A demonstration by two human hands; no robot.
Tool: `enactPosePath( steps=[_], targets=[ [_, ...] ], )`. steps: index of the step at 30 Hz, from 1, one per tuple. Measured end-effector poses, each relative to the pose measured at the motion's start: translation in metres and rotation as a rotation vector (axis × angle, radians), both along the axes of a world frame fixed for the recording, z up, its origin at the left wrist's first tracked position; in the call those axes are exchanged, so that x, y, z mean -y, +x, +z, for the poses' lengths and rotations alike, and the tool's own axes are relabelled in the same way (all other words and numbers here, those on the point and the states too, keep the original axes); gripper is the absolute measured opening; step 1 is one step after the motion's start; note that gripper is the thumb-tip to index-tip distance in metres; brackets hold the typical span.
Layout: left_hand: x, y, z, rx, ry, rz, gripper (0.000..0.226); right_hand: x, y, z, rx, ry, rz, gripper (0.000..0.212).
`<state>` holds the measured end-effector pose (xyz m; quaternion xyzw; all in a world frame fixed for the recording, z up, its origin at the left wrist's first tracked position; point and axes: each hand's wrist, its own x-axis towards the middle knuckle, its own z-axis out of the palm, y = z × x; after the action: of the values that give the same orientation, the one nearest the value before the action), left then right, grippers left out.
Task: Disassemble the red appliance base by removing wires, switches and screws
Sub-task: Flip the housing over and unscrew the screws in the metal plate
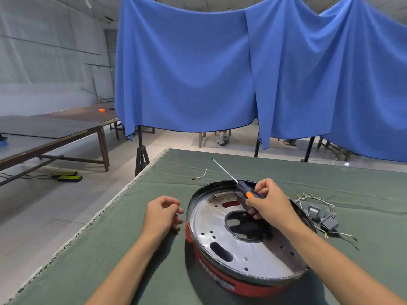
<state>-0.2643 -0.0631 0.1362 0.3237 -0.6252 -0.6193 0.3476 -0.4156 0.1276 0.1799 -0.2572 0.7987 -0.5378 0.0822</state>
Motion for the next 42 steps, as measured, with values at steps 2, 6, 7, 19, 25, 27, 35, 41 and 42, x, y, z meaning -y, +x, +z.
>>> enactPosePath(
  steps=[2,6,7,19,25,27,35,41,42],
  targets=[
    [-0.003,-0.001,-0.002,-0.006,-0.038,-0.021,0.015,0.0,-0.001,-0.002,-0.005,-0.006,-0.003,0.022],
    [-0.004,0.0,-0.003,0.002,-0.163,0.003,0.016,0.001,-0.003,-0.003,-0.017,-0.001,0.003,0.021],
    [-0.004,0.0,-0.003,0.021,-0.211,0.007,0.018,0.001,-0.003,-0.003,-0.019,0.0,0.004,0.021],
    [0.013,0.006,-0.006,0.212,-0.469,0.236,0.01,0.0,-0.002,-0.003,-0.032,0.022,0.028,0.022],
    [0.015,0.004,-0.008,0.225,-0.371,0.266,0.024,0.001,-0.001,-0.001,-0.023,0.032,0.036,0.022],
    [0.015,0.004,-0.009,0.208,-0.357,0.26,0.019,0.001,-0.001,-0.001,-0.026,0.035,0.036,0.022],
    [0.018,0.004,-0.011,0.353,-0.468,0.299,0.005,0.001,0.001,0.0,-0.022,0.038,0.031,0.022],
    [0.017,0.006,-0.01,0.506,-0.509,0.286,0.01,0.0,0.001,0.001,-0.024,0.052,0.034,0.022],
    [0.017,0.006,-0.01,0.515,-0.518,0.28,0.011,0.0,0.002,0.001,-0.024,0.053,0.035,0.022]
  ],
)
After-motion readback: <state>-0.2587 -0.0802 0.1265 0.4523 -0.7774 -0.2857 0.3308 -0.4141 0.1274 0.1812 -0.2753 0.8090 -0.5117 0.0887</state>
